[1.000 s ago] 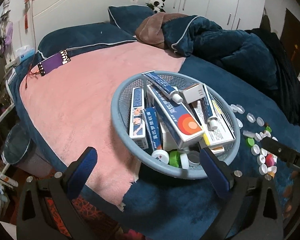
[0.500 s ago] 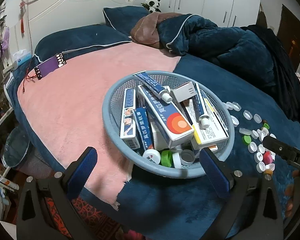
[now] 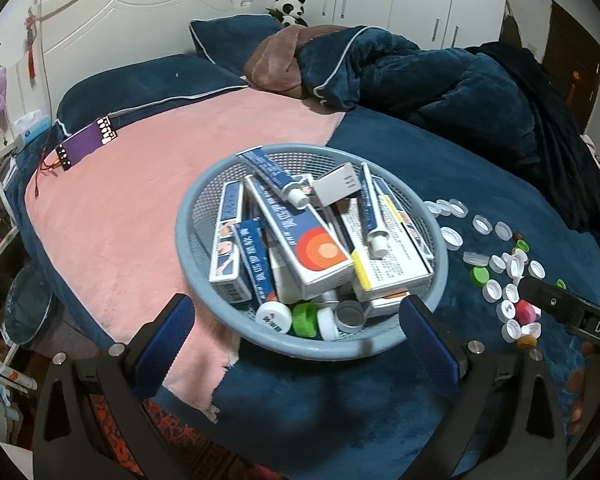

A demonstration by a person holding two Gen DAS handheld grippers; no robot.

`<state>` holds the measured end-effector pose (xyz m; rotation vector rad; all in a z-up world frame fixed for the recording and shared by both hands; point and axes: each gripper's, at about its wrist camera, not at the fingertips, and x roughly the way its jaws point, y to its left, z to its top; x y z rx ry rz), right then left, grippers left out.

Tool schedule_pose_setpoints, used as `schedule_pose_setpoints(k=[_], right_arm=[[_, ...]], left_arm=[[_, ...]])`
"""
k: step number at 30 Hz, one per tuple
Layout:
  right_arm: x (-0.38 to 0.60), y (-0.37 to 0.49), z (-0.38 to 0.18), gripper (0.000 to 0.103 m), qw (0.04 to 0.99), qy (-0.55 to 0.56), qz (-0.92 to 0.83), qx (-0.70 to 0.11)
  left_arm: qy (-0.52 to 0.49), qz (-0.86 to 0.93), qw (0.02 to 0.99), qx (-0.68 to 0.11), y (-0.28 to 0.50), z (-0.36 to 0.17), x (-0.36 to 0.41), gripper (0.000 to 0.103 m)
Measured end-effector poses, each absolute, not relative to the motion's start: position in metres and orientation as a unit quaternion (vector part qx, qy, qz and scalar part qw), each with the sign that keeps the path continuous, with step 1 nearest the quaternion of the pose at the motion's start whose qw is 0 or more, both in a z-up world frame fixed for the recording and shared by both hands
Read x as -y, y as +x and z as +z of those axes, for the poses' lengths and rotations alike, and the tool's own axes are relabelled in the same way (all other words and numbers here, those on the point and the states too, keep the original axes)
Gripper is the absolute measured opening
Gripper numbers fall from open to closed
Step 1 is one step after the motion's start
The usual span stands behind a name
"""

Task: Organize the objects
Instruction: 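Move both open tools back toward the scattered caps, then grasp a light green cap with the right tool while the left tool approaches a white cap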

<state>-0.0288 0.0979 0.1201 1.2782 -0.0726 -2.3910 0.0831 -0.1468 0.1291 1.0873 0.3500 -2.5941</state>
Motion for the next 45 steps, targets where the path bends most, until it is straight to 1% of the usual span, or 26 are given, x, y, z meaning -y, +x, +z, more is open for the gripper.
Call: schedule_pose_setpoints(k=[21,39,45], right_arm=[[-0.174,-0.034,0.109,0.103,0.153,0.466,-0.869,0.064],[-0.269,-0.039,0.091,0.103,0.076,0.476,-0.866,0.133],[-0.296,-0.040,0.082,0.103,0.052,0.480,-0.863,0.153]], left_arm=[[0.385,-0.914,0.095,-0.087,0.054,0.135,0.084,0.102],[0.404,-0.913,0.033,-0.047,0.019,0.127,0.008,0.102],[0.417,-0.908,0.016,-0.038,0.008,0.117,-0.013,0.102]])
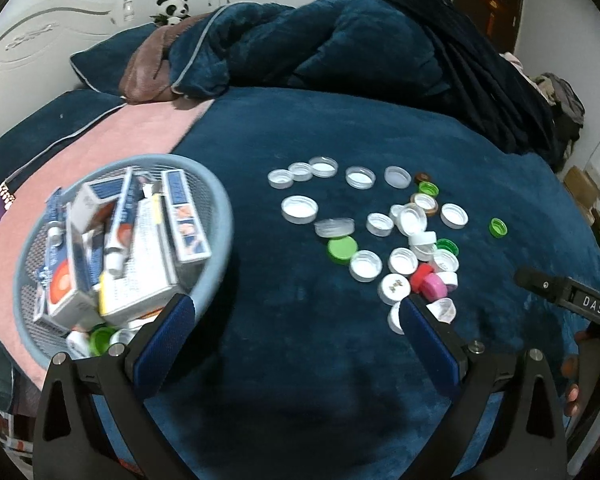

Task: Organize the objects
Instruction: 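Grasp a light green cap with the right tool while the left tool approaches a white cap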

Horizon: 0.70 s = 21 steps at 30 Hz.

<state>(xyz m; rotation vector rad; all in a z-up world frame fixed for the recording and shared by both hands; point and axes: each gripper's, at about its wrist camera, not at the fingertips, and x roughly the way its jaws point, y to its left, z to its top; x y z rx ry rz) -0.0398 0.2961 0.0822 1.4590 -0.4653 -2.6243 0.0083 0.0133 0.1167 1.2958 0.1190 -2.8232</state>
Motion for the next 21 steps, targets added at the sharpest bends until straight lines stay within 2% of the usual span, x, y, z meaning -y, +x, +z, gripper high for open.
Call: schedule_pose_setpoints(k=[13,21], right_arm=[[-0.337,-0.049,0.060,0.103,-0.005,0.490,-0.853,0.179],[-0.335,-0.082,0.060,0.103,-0.019,0.484,-0.865,0.130]], left_arm=[[0.457,-0.887,-0.009,-0.065,-0.022,0.080,-0.036,0.102],[0.472,-0.876,-0.019,-0.096,-0.037,0.062,-0.030,0.102]])
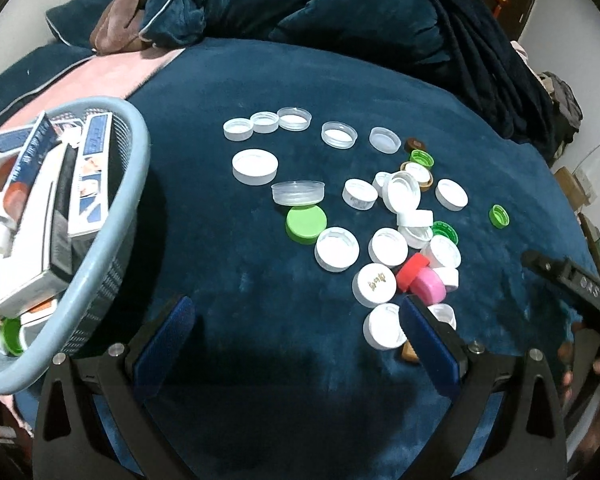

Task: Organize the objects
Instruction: 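Grasp a light green cap with the right tool while the left tool approaches a white cap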

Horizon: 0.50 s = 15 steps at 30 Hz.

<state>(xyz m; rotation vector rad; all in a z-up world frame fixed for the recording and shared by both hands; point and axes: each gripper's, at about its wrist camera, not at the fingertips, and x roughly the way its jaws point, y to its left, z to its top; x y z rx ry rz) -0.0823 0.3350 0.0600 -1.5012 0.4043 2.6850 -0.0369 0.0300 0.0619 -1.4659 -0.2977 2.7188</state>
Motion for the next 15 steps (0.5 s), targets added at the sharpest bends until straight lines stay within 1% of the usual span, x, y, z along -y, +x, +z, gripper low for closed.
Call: schedule_pose_setpoints(k=[6,10,12,13,14,15], right_arm=[[-0.330,-0.123,0.059,0.103,0.020,-0.473,0.879,-0.064],[-0.326,-0.139,0.050,0.103,-0.008,-0.480,0.876,-0.047],[-0.322,-0.143,0.043,0.101,-0.019,-0.484,0.874,-0.040],[-0.321,-0.144,0.041,0.089,-0.027,-0.486,0.873,-0.040],[-0.318,-0.144,0.039,0.066,-0.029,-0.487,0.872,-0.035],[-0.315,-0.142,0.038,0.056,-0.024,-0.483,0.875,-0.019]], left_arm=[[-0.473,0.874,0.021,0.110,-0.050,0.052,-0.028,0.102],[-0.464,0.878,0.020,0.115,-0.054,0.050,-0.027,0.102],[-0.462,0.879,0.019,0.114,-0.056,0.049,-0.027,0.102],[-0.462,0.879,0.018,0.115,-0.057,0.048,-0.027,0.102],[-0.462,0.879,0.018,0.115,-0.058,0.048,-0.027,0.102],[-0.462,0.879,0.017,0.115,-0.059,0.047,-0.028,0.102]])
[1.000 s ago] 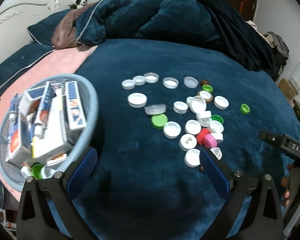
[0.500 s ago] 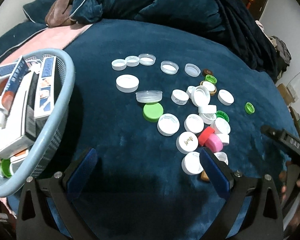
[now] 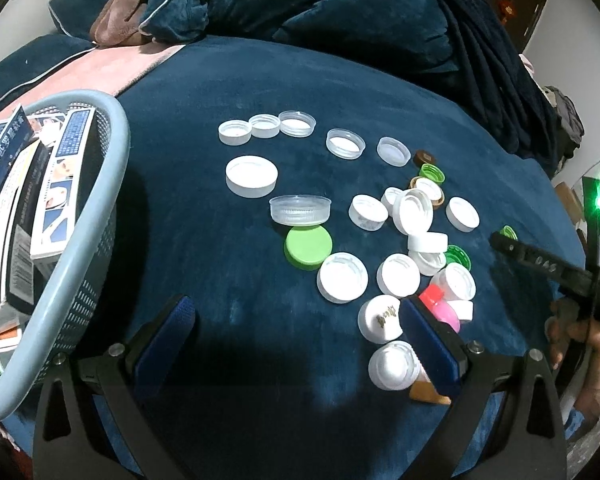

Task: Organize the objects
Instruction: 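Grasp a light green cap with the right tool while the left tool approaches a white cap, then grasp the white cap with the left tool, then carry both caps over the basket and open both tools to drop them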

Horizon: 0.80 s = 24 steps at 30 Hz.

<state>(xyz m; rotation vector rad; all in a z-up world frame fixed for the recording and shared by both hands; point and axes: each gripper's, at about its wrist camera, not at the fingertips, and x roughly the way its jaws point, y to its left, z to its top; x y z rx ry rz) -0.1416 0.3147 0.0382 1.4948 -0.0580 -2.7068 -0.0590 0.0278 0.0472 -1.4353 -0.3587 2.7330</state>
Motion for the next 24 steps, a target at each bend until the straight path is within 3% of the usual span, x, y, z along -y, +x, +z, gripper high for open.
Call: schedule_pose_setpoints(k=[2,9,11,13,16,18,20,24], right_arm=[[-0.310,-0.136,0.041,0.030,0.036,0.475,-0.879,0.010],[-0.300,-0.097,0.051,0.031,0.066,0.481,-0.873,0.046],[-0.292,-0.084,0.051,0.031,0.075,0.486,-0.870,0.045],[-0.283,-0.080,0.051,0.031,0.084,0.489,-0.867,0.037],[-0.278,-0.071,0.051,0.031,0.090,0.489,-0.867,0.033],[-0.279,-0.067,0.049,0.031,0.088,0.491,-0.866,0.037],[-0.280,-0.065,0.048,0.031,0.085,0.492,-0.865,0.042],[-0.277,-0.066,0.054,0.031,0.085,0.486,-0.869,0.045]], left_arm=[[-0.461,0.880,0.014,0.116,-0.061,0.046,-0.029,0.102],[-0.459,0.880,0.022,0.123,-0.071,0.044,-0.037,0.097],[-0.461,0.878,0.021,0.127,-0.076,0.042,-0.040,0.086],[-0.468,0.874,0.018,0.126,-0.083,0.037,-0.044,0.081],[-0.483,0.868,0.008,0.115,-0.089,0.028,-0.047,0.057],[-0.484,0.868,0.005,0.108,-0.088,0.026,-0.046,0.050],[-0.482,0.870,0.006,0.107,-0.085,0.028,-0.044,0.032],[-0.477,0.872,0.009,0.112,-0.077,0.035,-0.037,0.031]])
